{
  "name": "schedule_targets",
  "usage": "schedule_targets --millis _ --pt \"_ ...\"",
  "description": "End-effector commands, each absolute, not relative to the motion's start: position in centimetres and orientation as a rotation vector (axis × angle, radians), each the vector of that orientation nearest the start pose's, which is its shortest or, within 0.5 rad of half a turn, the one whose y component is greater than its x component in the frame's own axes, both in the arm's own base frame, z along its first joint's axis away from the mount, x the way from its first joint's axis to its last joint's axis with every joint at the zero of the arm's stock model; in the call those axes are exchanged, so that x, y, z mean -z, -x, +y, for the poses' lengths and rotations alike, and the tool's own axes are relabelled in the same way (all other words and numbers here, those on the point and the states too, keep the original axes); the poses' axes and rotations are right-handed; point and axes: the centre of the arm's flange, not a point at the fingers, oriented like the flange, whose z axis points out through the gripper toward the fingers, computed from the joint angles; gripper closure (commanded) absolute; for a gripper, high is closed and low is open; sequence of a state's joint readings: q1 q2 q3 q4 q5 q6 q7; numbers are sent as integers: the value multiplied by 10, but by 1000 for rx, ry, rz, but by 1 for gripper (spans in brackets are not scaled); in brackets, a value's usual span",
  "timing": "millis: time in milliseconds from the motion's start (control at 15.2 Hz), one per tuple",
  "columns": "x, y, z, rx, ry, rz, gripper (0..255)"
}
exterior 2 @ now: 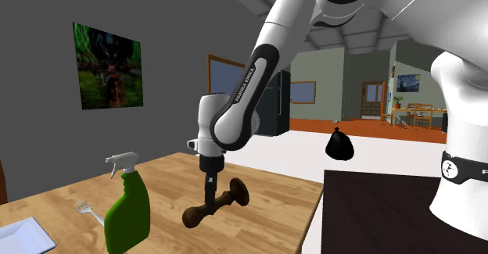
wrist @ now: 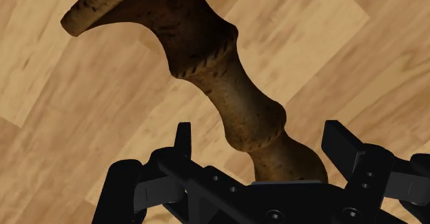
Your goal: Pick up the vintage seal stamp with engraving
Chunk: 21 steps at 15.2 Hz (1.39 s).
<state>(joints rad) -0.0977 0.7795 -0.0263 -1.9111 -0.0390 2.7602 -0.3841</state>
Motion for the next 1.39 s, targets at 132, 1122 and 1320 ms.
schedule_targets --millis 132,1122,1320 --pt "-77 -613 -75 95 3154 -483 0" --pt "-103 -613 -75 95 3154 -483 255" --pt "-119 -613 -75 95 3154 -483 255"
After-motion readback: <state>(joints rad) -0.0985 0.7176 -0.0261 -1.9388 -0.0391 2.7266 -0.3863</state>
